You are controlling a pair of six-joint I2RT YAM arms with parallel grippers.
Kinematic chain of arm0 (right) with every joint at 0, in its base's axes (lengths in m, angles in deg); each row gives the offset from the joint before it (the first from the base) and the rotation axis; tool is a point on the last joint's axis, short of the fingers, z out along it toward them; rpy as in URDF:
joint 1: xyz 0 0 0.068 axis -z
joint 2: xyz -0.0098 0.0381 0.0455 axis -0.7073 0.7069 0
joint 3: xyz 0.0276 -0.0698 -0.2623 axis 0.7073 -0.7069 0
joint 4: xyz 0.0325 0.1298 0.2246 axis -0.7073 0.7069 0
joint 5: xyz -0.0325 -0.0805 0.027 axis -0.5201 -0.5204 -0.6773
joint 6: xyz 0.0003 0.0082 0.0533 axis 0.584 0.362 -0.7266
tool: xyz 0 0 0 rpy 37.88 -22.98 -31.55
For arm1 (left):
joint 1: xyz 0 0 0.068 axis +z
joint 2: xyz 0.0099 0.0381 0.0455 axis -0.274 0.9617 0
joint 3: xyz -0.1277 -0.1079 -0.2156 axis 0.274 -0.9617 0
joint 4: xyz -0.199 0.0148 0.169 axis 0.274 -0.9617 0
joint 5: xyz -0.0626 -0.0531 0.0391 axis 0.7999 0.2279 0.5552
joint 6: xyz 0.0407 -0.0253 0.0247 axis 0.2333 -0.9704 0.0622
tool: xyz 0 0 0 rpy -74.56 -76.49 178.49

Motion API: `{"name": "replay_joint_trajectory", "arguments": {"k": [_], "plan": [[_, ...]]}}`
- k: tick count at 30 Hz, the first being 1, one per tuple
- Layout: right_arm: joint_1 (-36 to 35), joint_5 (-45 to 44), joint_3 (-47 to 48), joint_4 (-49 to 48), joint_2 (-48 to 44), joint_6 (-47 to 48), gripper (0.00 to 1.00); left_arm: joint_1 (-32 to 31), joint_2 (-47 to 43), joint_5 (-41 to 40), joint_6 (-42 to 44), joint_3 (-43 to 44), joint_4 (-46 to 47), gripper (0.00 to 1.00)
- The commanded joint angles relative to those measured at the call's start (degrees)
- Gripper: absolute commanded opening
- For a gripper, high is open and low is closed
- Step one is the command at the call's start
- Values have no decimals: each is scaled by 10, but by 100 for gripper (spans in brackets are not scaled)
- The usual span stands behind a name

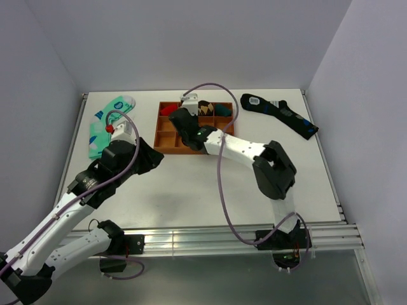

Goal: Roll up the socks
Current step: Place the sock in the storage box.

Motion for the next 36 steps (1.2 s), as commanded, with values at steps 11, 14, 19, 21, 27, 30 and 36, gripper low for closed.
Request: {"name": "replay_joint_trajectory", "arguments": {"k": [11,14,19,21,27,30,36], "plan": [[4,-78,171,120,144,34,0,3,-24,-22,34,43,-25,46],[-1,-90,183,134,167,37,0,3,-23,-18,33,41,-20,46],[-12,-80,181,139,183,33,0,3,-19,-18,34,40,-19,46],[-12,-71,186,145,195,32,0,3,-19,-17,35,40,-19,46],[-13,-33,195,149,210,27,0,3,-20,-18,37,38,-23,46],[-13,-19,198,153,217,23,0,2,-17,-17,36,40,-24,46],[-13,13,192,160,223,7,0,2,-14,-17,37,42,-24,46]]}}
